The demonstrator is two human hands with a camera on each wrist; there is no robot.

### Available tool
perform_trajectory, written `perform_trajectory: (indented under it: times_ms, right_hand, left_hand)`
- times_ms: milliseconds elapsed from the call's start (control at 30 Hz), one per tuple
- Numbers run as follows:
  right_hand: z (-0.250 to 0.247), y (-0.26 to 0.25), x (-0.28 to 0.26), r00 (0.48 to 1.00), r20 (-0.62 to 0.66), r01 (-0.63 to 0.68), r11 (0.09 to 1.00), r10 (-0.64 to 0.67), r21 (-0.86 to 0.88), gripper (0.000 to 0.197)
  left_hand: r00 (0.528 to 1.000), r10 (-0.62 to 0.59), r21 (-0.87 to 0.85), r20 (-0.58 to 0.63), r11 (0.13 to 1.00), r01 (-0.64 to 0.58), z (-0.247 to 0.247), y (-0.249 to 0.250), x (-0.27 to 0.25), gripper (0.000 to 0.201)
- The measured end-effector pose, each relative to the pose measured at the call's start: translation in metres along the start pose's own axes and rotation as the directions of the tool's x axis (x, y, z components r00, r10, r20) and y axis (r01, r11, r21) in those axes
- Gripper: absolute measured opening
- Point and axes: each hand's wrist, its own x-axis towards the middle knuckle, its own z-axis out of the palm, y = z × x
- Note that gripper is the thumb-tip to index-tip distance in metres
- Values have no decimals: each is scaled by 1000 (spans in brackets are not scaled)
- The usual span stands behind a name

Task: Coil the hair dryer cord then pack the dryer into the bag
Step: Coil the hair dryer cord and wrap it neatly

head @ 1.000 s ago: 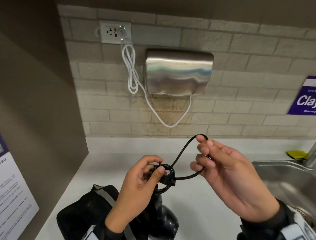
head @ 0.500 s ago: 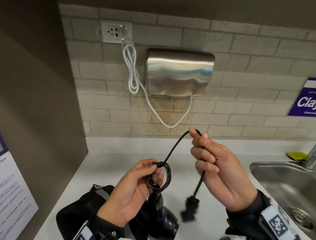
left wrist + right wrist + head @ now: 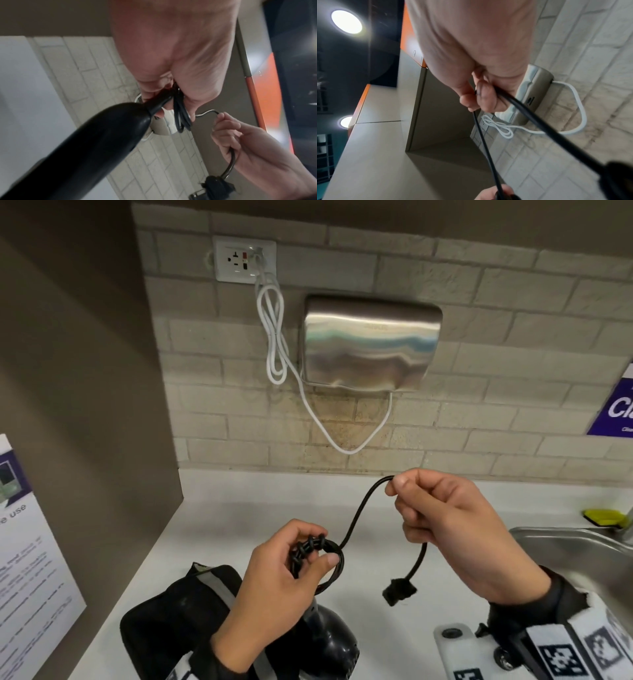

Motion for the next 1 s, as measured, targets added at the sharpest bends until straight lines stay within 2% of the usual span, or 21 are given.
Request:
perform_trajectory:
  times_ms: [133, 233, 333, 400, 500, 667, 867, 1000]
  right_hand:
    - [-5, 5, 6, 985, -76, 141, 974, -157, -180, 21]
    - [-7, 14, 12, 953, -79, 243, 890, -294, -386, 22]
    - [-6, 26, 11, 906, 40, 377, 758, -422, -532, 27]
    - [-4, 33, 8, 885, 165, 446, 688, -436, -572, 21]
    - [0, 45, 5, 874, 238, 484, 718, -424, -500, 12]
    - [3, 63, 7, 855, 197, 512, 725, -479, -460, 10]
    - [20, 90, 4, 932, 86, 357, 853, -352, -380, 10]
    - [39, 106, -12, 964, 57, 263, 918, -258, -296, 12]
  left_hand:
    - [970, 241, 184, -20, 955, -233, -1, -1, -1, 18]
    - [954, 297, 174, -41, 942, -286, 2, -3, -3, 20]
    - [950, 305, 124, -58, 947, -297, 4, -6, -6, 21]
    - [949, 311, 109, -60, 947, -303, 4, -6, -7, 21]
    - [948, 312, 81, -64, 948, -307, 5, -6, -7, 13]
    - [954, 294, 1, -63, 956, -295, 8, -7, -9, 11]
    - [955, 252, -78, -155, 961, -266, 12, -7, -12, 16]
    - [946, 232, -99, -225, 961, -259, 15, -6, -11, 17]
